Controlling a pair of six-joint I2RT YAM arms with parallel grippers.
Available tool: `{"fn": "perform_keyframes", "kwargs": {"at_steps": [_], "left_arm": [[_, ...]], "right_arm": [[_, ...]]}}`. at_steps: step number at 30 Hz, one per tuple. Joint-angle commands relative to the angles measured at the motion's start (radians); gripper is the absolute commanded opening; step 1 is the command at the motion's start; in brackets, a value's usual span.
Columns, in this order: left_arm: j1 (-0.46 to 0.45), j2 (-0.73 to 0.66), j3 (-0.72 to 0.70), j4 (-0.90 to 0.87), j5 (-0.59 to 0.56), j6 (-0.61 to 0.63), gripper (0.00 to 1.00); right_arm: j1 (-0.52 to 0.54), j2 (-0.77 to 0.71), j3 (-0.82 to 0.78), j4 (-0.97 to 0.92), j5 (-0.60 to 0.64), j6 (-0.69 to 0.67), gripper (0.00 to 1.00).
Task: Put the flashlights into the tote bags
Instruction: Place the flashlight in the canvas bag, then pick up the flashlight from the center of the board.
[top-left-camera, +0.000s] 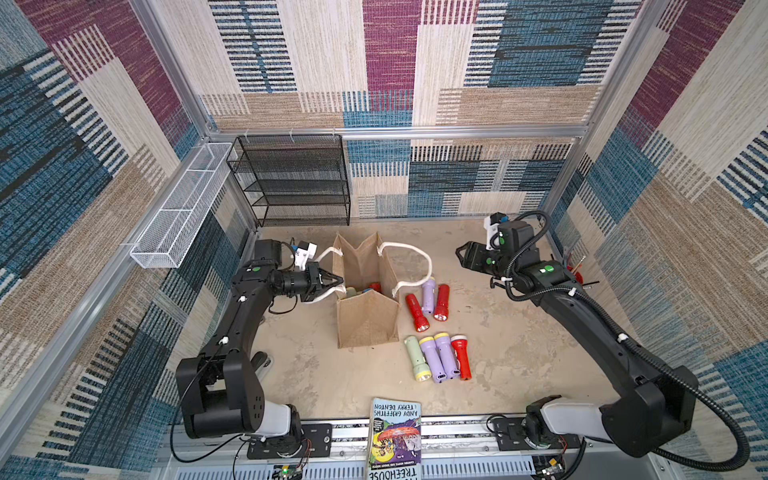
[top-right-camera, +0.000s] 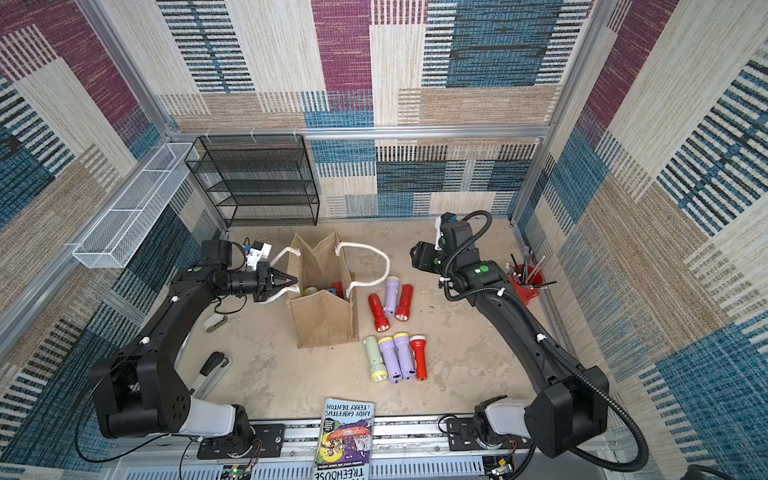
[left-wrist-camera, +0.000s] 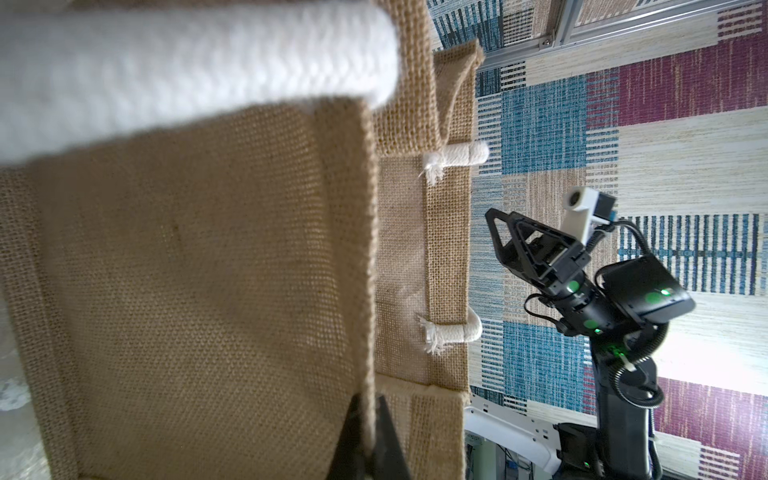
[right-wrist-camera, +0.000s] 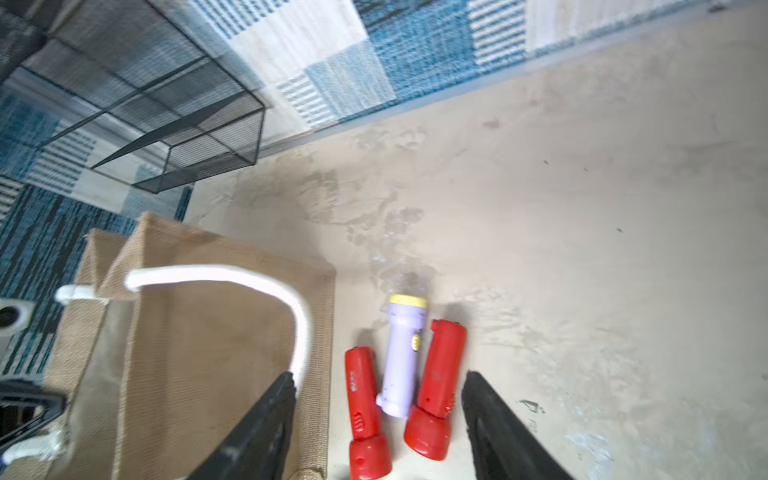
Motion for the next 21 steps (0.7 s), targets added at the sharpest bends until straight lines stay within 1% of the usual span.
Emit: {"fn": "perform_keyframes", "kwargs": {"at_steps": [1,3,10,18,21], "left_arm": [[0.001,0.002,0.008,0.006,0.005,0.005,0.0],[0.002,0.001,0.007,0.003,0.001,0.008,0.0],[0.001,-0.002,0.008,-0.019,-0.008,0.03,0.0],[0.001,0.009,0.013,-0.03,-0.01,0.04,0.0],[0.001,0.011,0.013,-0.032,-0.011,0.043,0.0]], "right_arm": [[-0.057,0.029,-0.057,0.057,-0.067,0.047,0.66],[-0.073,0.085,-0.075,0.069,-0.097,0.042,0.66],[-0.076,0.313,-0.076,0.124,-0.181,0.032,0.63],[-0.065,0.438,-0.039,0.128,-0.196,0.041,0.62],[-0.043,0.468,-0.021,0.105,-0.168,0.035,0.61]]}}
